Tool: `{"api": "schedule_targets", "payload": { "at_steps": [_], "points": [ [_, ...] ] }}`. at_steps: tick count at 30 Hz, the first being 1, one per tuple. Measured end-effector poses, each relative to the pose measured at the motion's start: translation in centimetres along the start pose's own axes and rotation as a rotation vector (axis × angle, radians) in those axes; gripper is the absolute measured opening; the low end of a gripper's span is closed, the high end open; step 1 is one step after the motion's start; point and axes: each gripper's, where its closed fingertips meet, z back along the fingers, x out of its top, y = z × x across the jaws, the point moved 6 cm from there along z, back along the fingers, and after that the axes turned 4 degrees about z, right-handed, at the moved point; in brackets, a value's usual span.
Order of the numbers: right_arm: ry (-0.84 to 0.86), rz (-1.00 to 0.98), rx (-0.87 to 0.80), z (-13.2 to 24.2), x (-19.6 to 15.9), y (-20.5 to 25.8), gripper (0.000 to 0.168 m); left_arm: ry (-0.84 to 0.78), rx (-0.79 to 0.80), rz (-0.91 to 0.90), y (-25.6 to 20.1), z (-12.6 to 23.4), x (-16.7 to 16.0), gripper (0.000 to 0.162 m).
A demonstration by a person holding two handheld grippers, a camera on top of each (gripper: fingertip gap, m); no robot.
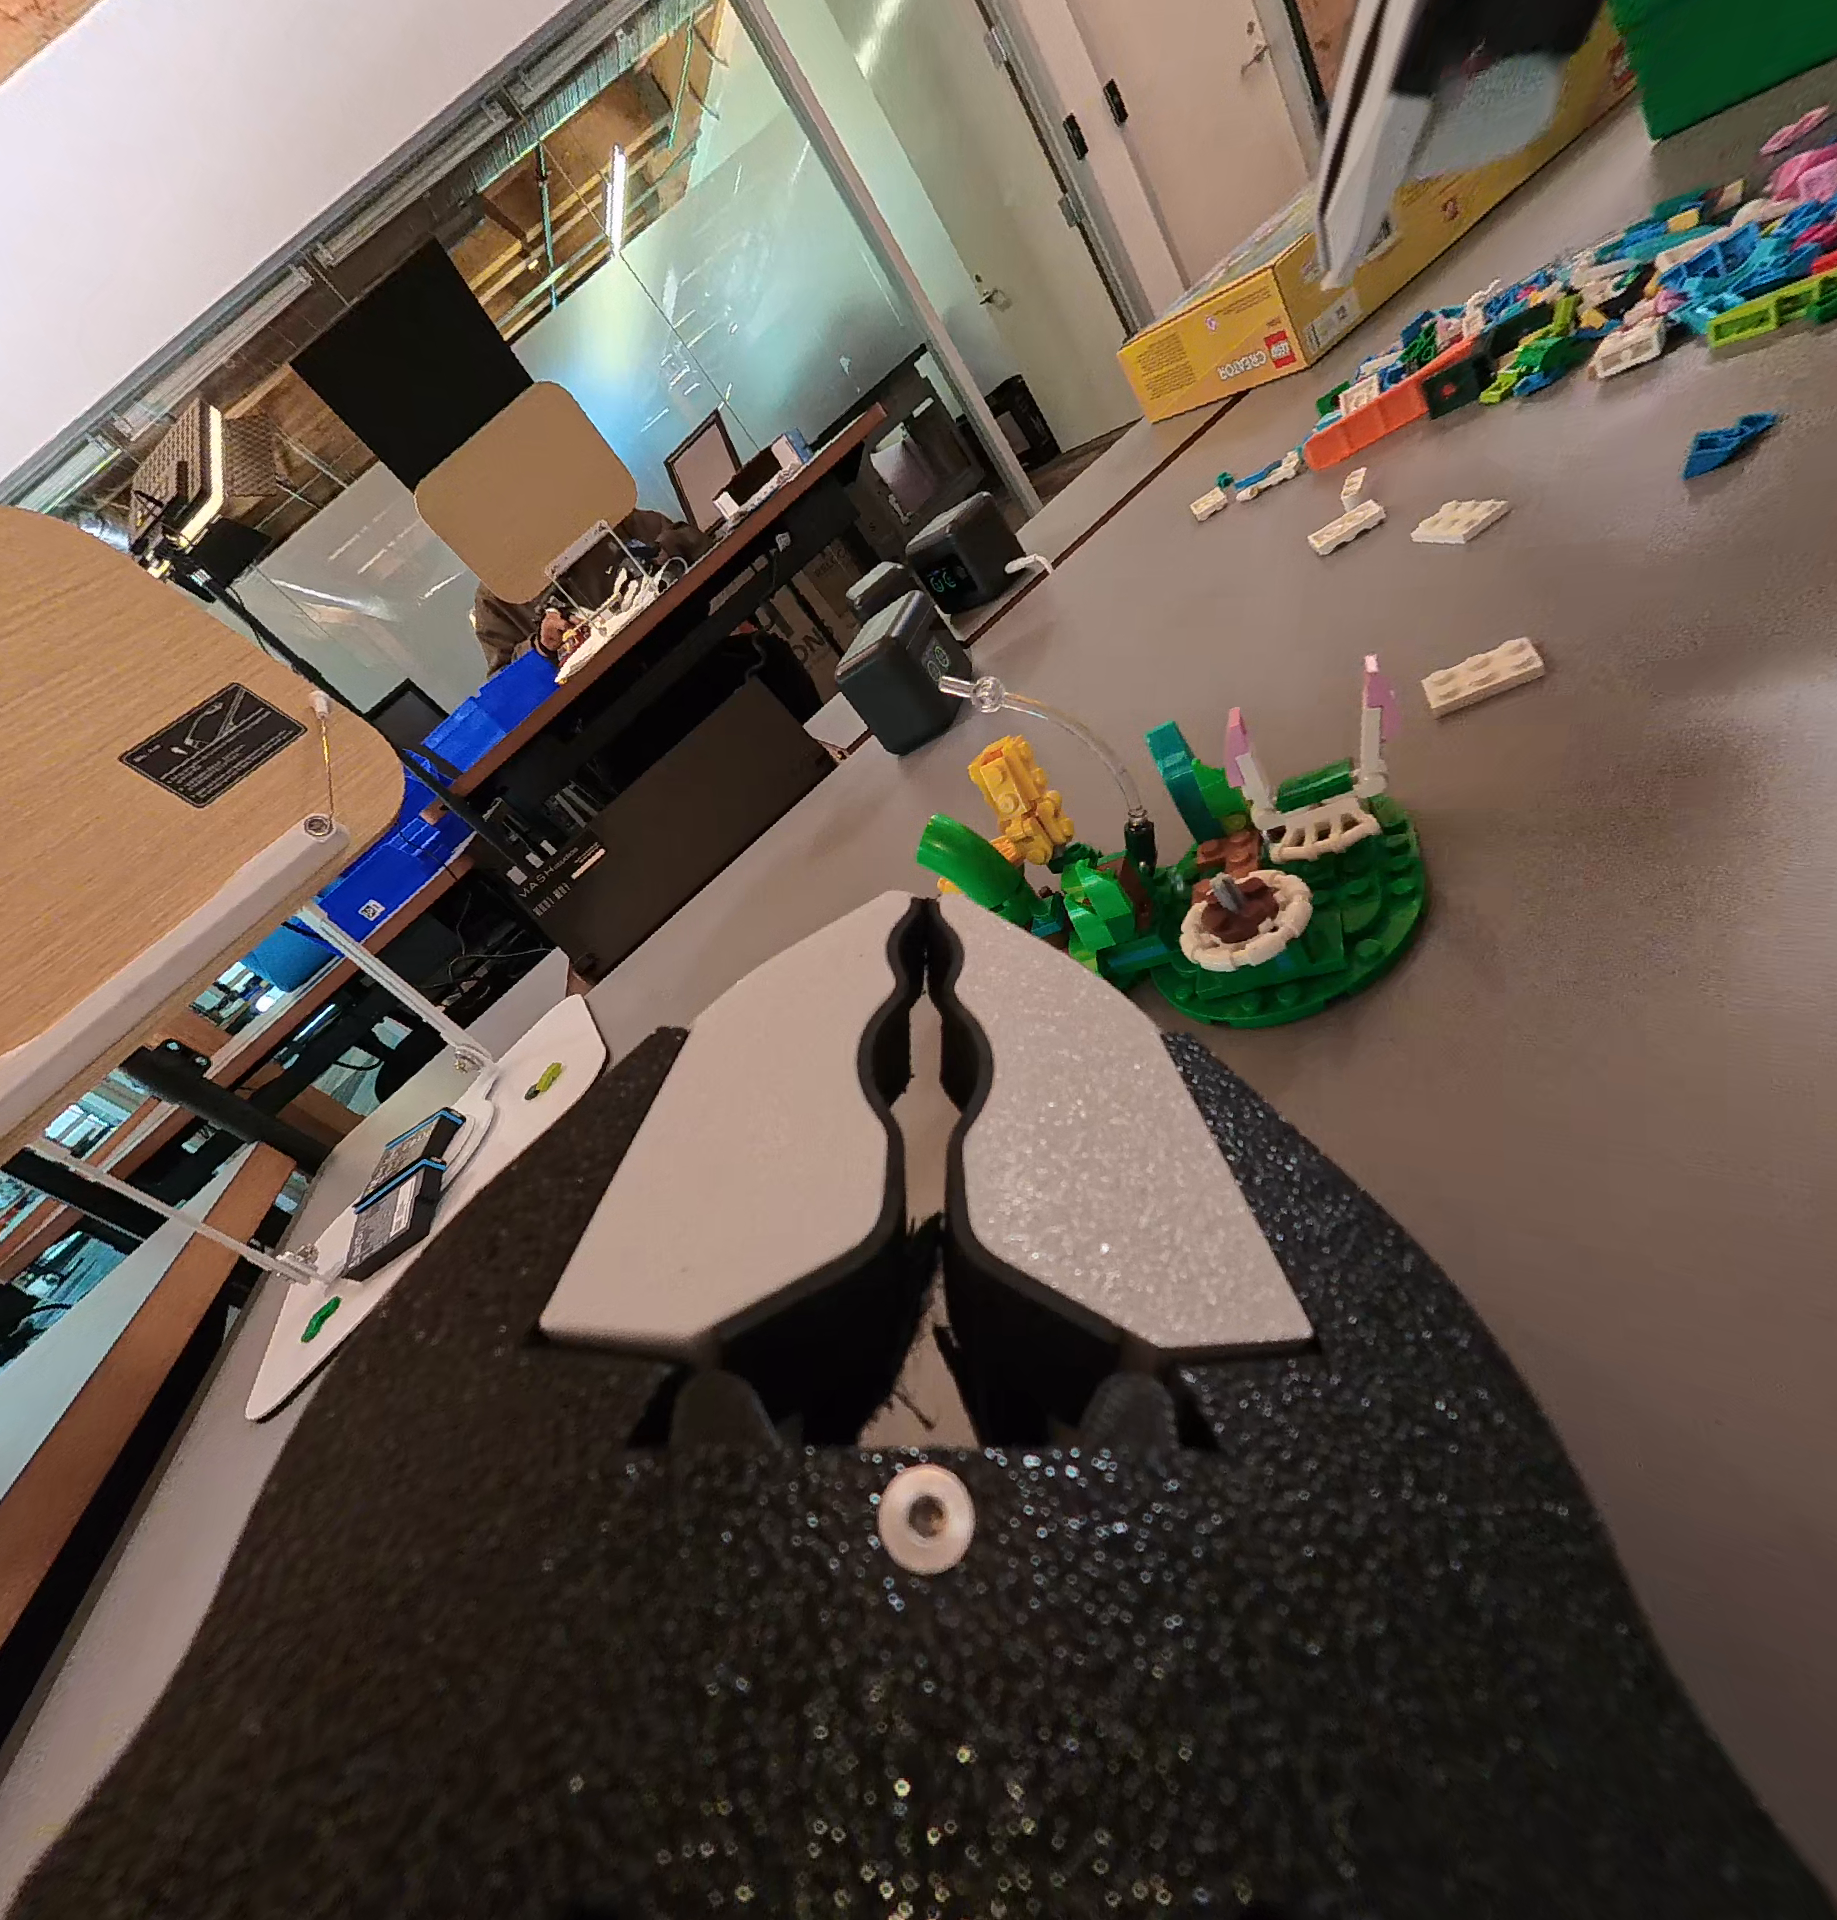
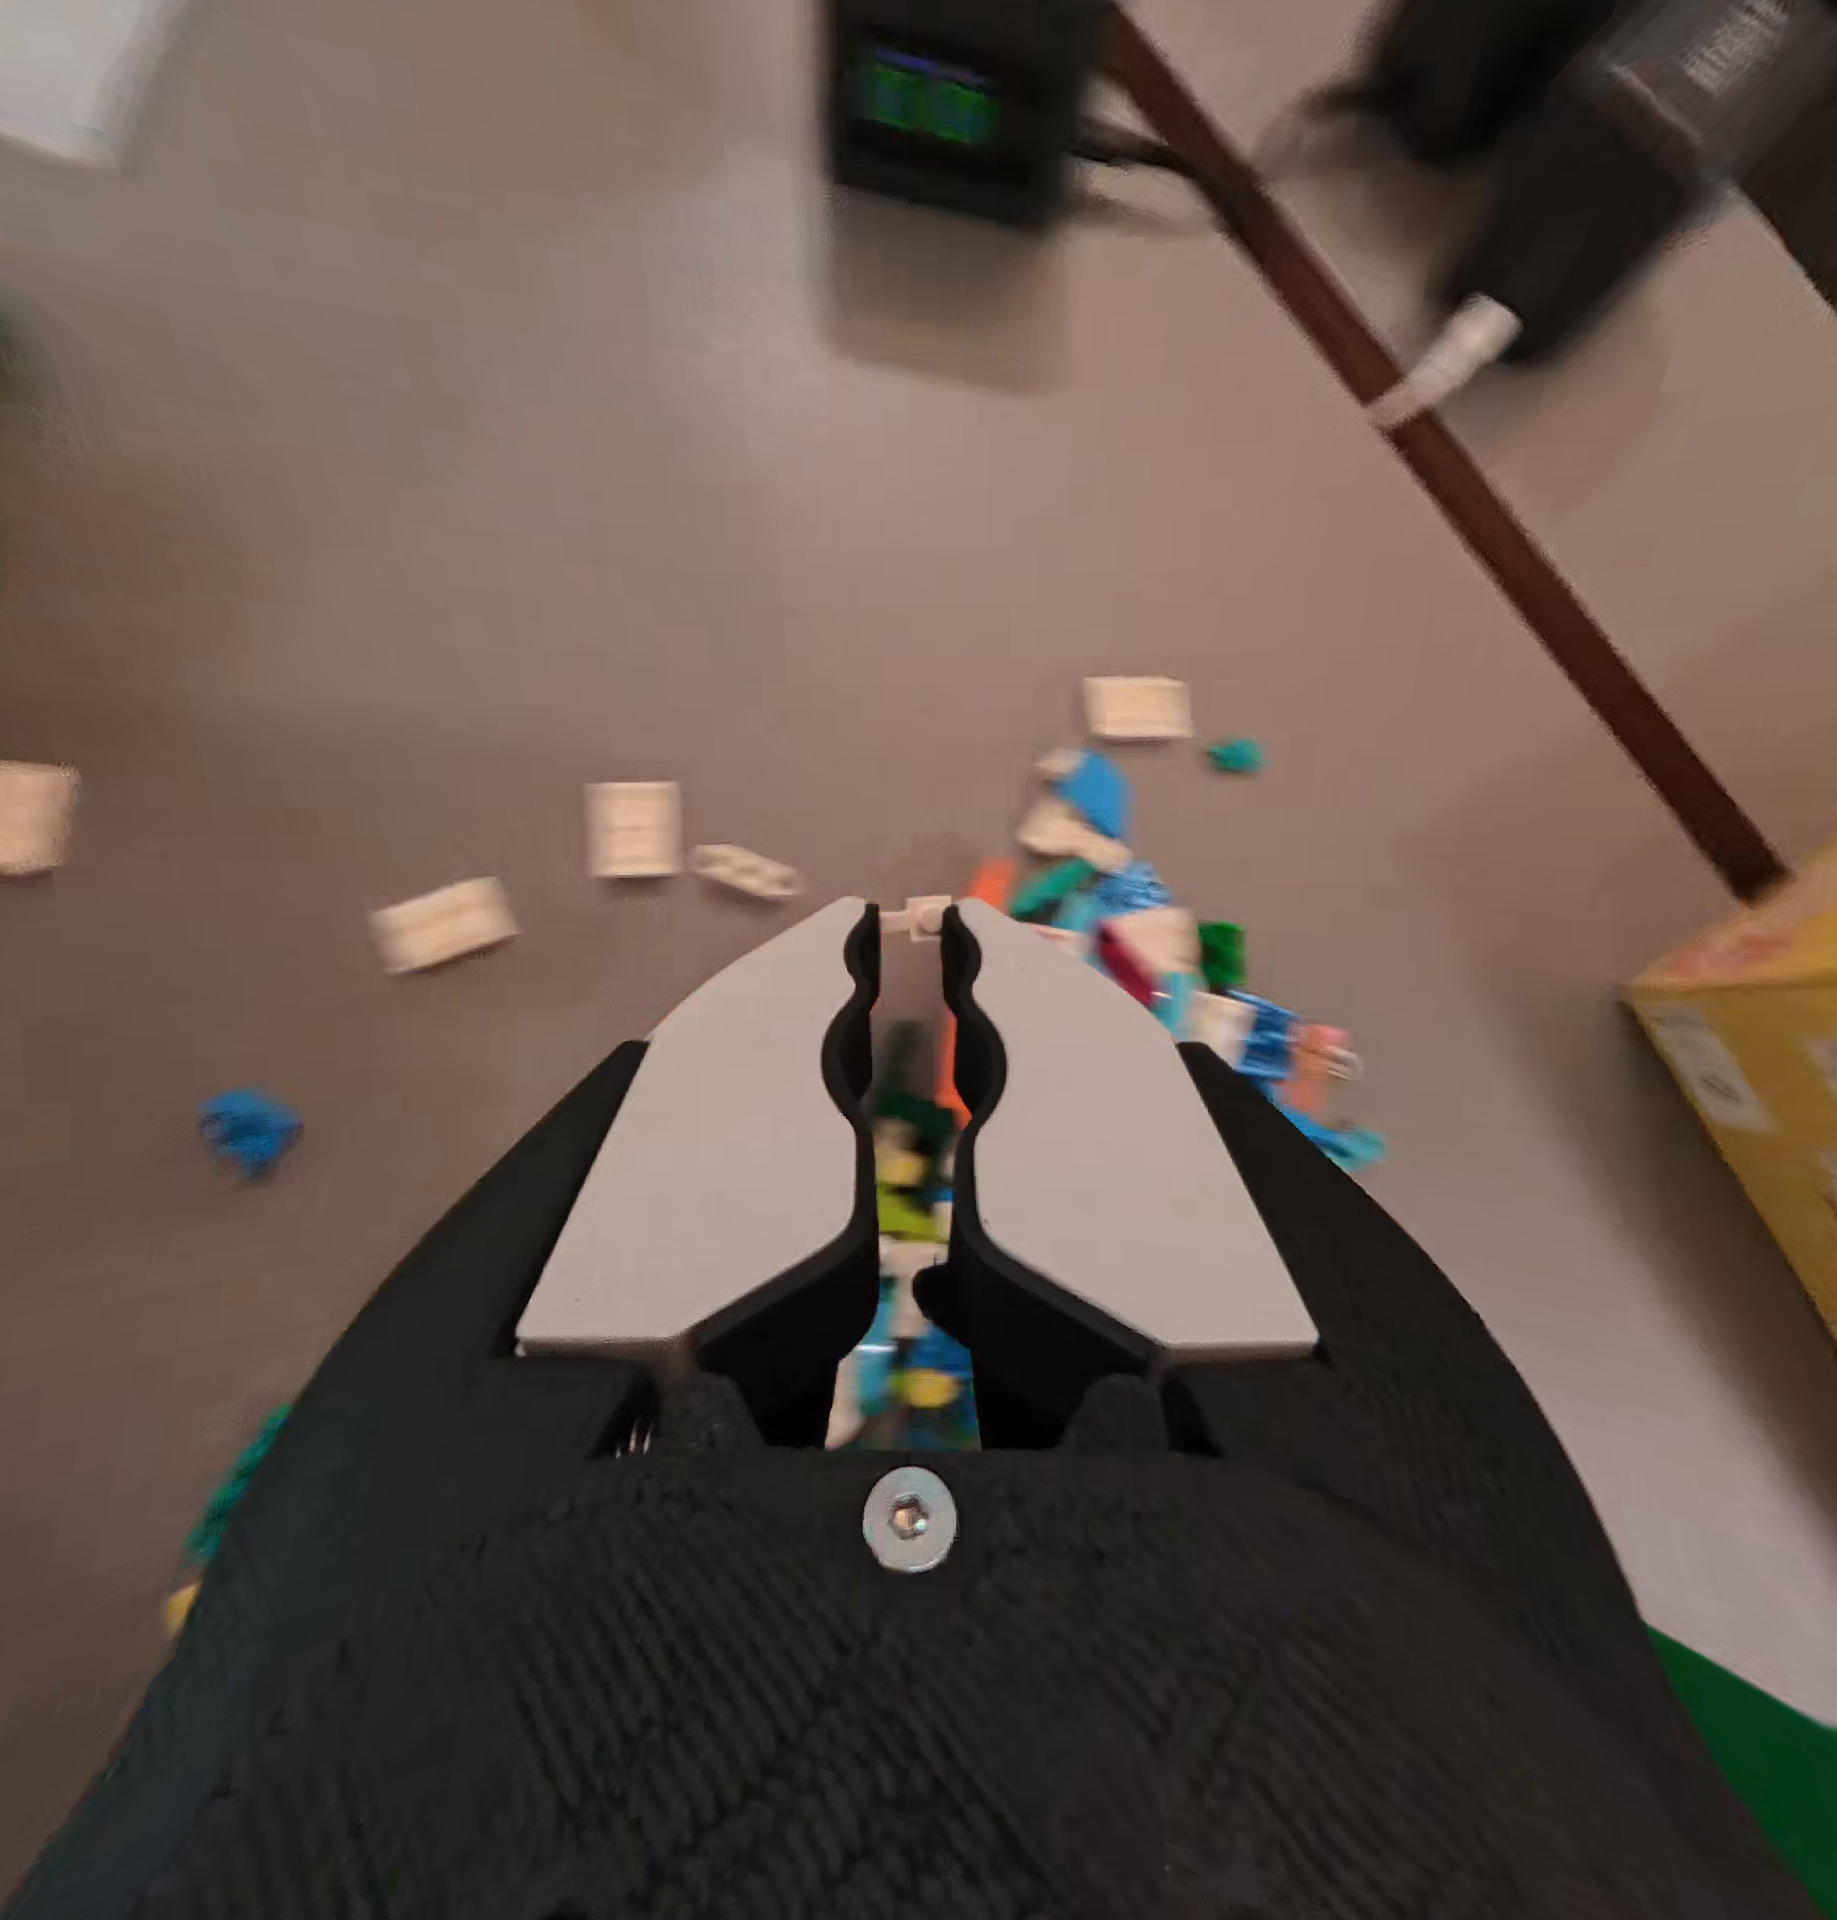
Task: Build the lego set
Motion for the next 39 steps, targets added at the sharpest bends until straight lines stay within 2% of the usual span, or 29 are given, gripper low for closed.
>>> {"api": "schedule_targets", "payload": {
  "at_steps": [3, 7, 10, 14, 19, 24, 28, 31, 34, 37, 39],
  "points": [
    [-0.042, 0.144, 0.136, 1.0, 0.4, 7.2, 0.01, 0.002, -0.002, -0.003, 0.0, 0.0, 0.0, 0.0],
    [-0.001, 0.347, 0.259, 0.6, -0.8, 15.4, 0.01, 0.005, -0.004, -0.009, -0.1, 0.0, 0.0, 0.0],
    [-0.009, 0.403, 0.265, -0.3, -1.4, 18.2, 0.01, 0.004, -0.003, -0.009, -0.1, 0.0, 0.0, 0.0],
    [-0.041, 0.412, 0.251, -1.2, -1.5, 19.4, 0.01, 0.006, -0.003, -0.013, -0.1, 0.0, 0.0, 0.0],
    [-0.057, 0.385, 0.268, -1.3, -1.5, 19.7, 0.011, 0.004, -0.005, -0.013, -0.1, 0.1, 0.0, 0.0],
    [-0.085, 0.347, 0.267, -1.1, -1.6, 19.7, 0.02, 0.004, -0.006, -0.012, -0.1, 0.1, 0.0, 0.0],
    [-0.112, 0.326, 0.222, -0.2, -1.8, 19.2, 0.022, 0.003, -0.006, -0.011, 0.0, 0.1, 0.0, 0.0],
    [-0.143, 0.292, 0.083, 2.2, -2.1, 17.1, 0.021, 0.002, -0.006, -0.01, 0.0, 0.2, 0.0, 0.0],
    [-0.173, 0.176, -0.194, 6.4, -3.4, 12.9, 0.017, 0.001, -0.006, -0.01, 0.0, 0.2, 0.0, 0.0],
    [-0.166, -0.038, -0.477, 11.1, -6.6, 8.7, 0.013, 0.002, -0.008, -0.01, 0.1, 0.2, 0.0, 0.0],
    [-0.117, -0.17, -0.504, 12.7, -9.0, 7.4, 0.013, 0.002, -0.009, -0.011, 0.1, 0.2, 0.0, 0.0]
  ]
}}
